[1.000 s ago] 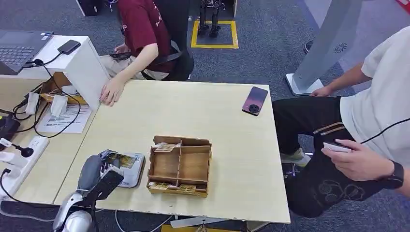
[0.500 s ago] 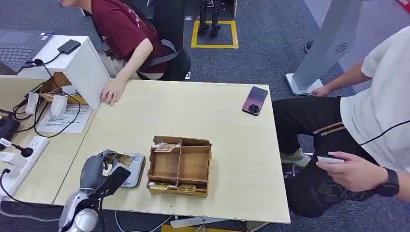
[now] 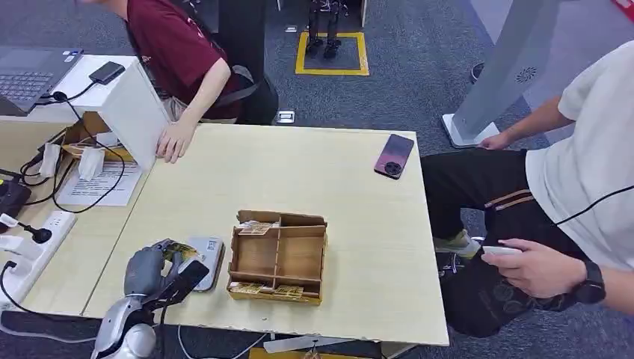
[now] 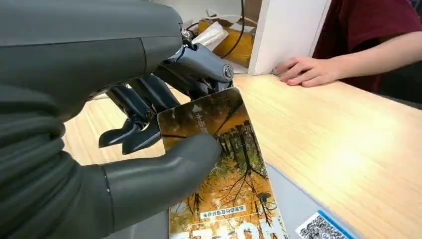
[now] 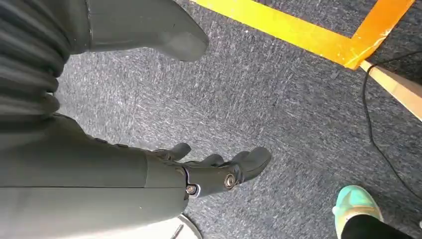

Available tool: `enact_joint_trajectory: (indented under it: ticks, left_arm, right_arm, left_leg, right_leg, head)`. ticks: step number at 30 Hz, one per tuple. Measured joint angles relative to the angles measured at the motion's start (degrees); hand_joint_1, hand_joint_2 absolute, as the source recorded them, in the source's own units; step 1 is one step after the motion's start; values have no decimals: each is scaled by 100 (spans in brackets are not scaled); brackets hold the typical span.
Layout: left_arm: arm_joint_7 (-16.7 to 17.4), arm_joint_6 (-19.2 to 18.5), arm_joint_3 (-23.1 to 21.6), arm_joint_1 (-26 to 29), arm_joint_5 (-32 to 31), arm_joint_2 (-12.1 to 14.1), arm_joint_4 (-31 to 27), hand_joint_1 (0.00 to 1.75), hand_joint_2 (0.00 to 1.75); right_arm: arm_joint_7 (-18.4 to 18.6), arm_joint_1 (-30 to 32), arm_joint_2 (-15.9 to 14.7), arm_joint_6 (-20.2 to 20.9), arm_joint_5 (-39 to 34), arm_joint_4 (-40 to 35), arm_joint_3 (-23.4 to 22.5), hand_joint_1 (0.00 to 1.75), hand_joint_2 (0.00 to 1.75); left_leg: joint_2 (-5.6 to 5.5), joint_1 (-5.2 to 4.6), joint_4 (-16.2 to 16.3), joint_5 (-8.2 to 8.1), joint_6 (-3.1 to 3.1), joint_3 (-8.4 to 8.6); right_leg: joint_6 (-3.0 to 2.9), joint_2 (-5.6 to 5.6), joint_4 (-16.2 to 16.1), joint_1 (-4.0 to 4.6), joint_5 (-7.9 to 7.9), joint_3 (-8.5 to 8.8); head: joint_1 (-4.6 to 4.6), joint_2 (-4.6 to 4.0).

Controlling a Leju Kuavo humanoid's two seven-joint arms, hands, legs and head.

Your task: Pass the card to the sensor for recognition and then transmit it.

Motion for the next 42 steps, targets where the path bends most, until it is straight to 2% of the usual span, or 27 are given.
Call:
enact_joint_trajectory:
  ticks: [6,9,12,15,18,23,28,29,32,34,35,36,38,42]
  left_arm:
    - [83,142,0,-67,-310,-13,288,175,175]
    - [-53,118,0,-111,-163,-55,387,175,175]
    - [-431,-94,35,-129,493,-129,389,175,175]
    - [-913,-533,188,-129,1588,-244,356,175,175]
    - [-1106,-722,295,-131,2347,-372,183,175,175]
    - [-1495,-630,568,-281,3361,-535,-221,175,175]
    - [-1657,-331,774,-543,3531,-560,-507,175,175]
    - [-1724,-187,809,-581,3474,-560,-544,175,175]
    - [-1915,797,879,-816,2726,-492,-580,175,175]
    - [-1868,1423,883,-998,1867,-368,-551,175,175]
    - [-1735,1697,907,-1129,1196,-299,-468,175,175]
    - [-1705,1841,977,-1251,562,-247,-347,175,175]
    - [-1894,1901,1187,-1441,-136,-205,-162,175,175]
    - [-2238,1917,1823,-1745,-701,-271,166,175,175]
  right_arm:
    - [-7,-13,0,7,48,0,-81,0,175]
    - [-9,-18,0,7,77,0,-87,0,175]
    - [-9,-19,0,4,120,0,-111,0,175]
    - [-9,-19,0,-4,170,0,-173,0,175]
    - [-7,-19,0,-4,232,0,-225,0,175]
    - [35,-21,9,-4,369,0,-251,0,175]
    - [90,-45,22,0,476,0,-253,0,175]
    - [105,-49,22,9,507,0,-253,0,175]
    - [149,-93,26,72,660,0,-251,0,175]
    - [190,-142,39,150,764,0,-238,0,175]
    - [190,-166,46,182,824,0,-225,0,175]
    - [195,-199,48,225,868,0,-207,0,175]
    - [190,-241,57,240,931,-2,-188,0,175]
    - [181,-285,70,245,984,-2,-181,0,175]
  left_leg:
    - [0,0,0,0,0,3]
    - [0,0,0,0,0,6]
    - [-3,0,0,1,-1,9]
    - [-4,0,0,2,0,9]
    - [-3,0,1,3,2,8]
    - [-3,0,2,4,2,6]
    - [-3,1,1,4,0,7]
    - [-3,2,1,6,-2,6]
    - [-3,2,1,6,-2,5]
    - [-3,2,1,7,-1,5]
    - [-4,2,1,9,1,5]
    - [-4,2,1,11,-1,5]
    - [-3,1,1,13,-4,5]
    - [-1,1,2,14,-4,6]
  right_leg:
    - [0,0,0,0,0,2]
    - [0,-1,0,0,0,5]
    - [0,-6,0,0,0,10]
    - [0,-6,0,0,0,10]
    - [1,-5,0,0,1,9]
    - [2,-4,0,0,4,6]
    - [1,-4,2,1,4,6]
    - [1,-4,2,2,4,5]
    - [1,-4,4,2,4,5]
    - [1,-4,4,2,4,5]
    - [1,-5,4,2,4,6]
    - [1,-5,5,2,5,6]
    - [-1,-4,5,2,7,6]
    - [-2,-1,5,1,8,3]
  head:
    - [0,2]
    - [0,0]
    - [0,0]
    - [0,0]
    - [2,0]
    - [0,0]
    - [0,0]
    - [-2,2]
    - [0,0]
    - [-2,0]
    - [2,0]
    - [0,0]
    - [0,0]
    - [0,0]
